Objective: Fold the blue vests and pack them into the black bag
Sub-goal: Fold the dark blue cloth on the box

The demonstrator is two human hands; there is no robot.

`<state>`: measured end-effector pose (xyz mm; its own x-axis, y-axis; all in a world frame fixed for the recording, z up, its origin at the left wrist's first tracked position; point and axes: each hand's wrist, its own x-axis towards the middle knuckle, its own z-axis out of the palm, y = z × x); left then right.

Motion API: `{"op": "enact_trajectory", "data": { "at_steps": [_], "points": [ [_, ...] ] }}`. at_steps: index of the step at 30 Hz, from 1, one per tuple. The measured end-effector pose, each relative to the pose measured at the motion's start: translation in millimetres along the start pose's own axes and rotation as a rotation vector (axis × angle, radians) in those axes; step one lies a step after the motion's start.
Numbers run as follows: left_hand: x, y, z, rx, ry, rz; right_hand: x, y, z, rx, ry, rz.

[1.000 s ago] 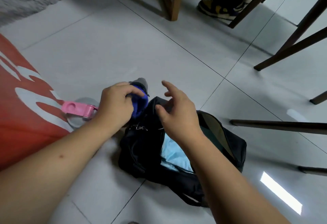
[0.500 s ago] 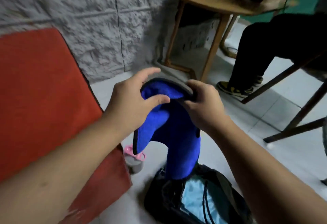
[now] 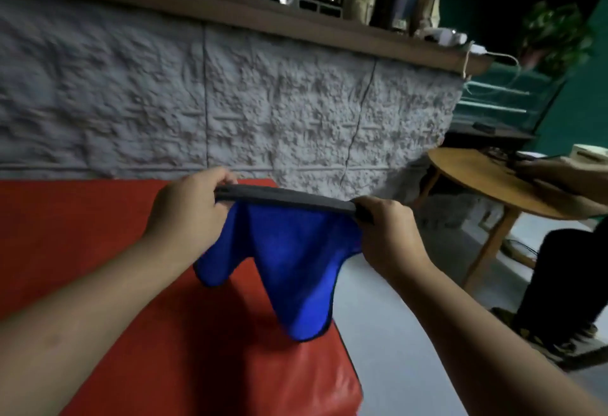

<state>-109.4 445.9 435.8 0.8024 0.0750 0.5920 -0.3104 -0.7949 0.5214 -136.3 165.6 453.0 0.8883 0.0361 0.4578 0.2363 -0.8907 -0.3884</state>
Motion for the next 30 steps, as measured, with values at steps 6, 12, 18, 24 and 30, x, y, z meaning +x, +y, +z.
{"op": "enact_trajectory", "data": {
  "at_steps": [6, 12, 18, 24, 30],
  "points": [
    [46.4, -83.3, -96.6, 0.239, 0.021, 0.017, 56.7, -83.9, 45.5, 0.078, 0.06, 0.063],
    [-4.6, -138.2, -131.9, 0.31, -0.015, 0.074, 38.2, -114.8, 67.4, 0.112, 0.069, -0.115],
    [-142.7, -165.2, -87.4, 0.388, -0.409, -0.058, -68.3, -58.4, 122.8, -0.113, -0.354, -0.069],
    [-232.3, -207.3, -47.6, 0.295, -0.928, -0.419, -129.5, -34.5, 129.7, -0.093, -0.752, 0.086],
    [-239.1, -191.7, -60.0, 0.138, -0.668, -0.507, -152.4, -17.6, 129.7, 0.045, -0.693, 0.232]
  ]
}}
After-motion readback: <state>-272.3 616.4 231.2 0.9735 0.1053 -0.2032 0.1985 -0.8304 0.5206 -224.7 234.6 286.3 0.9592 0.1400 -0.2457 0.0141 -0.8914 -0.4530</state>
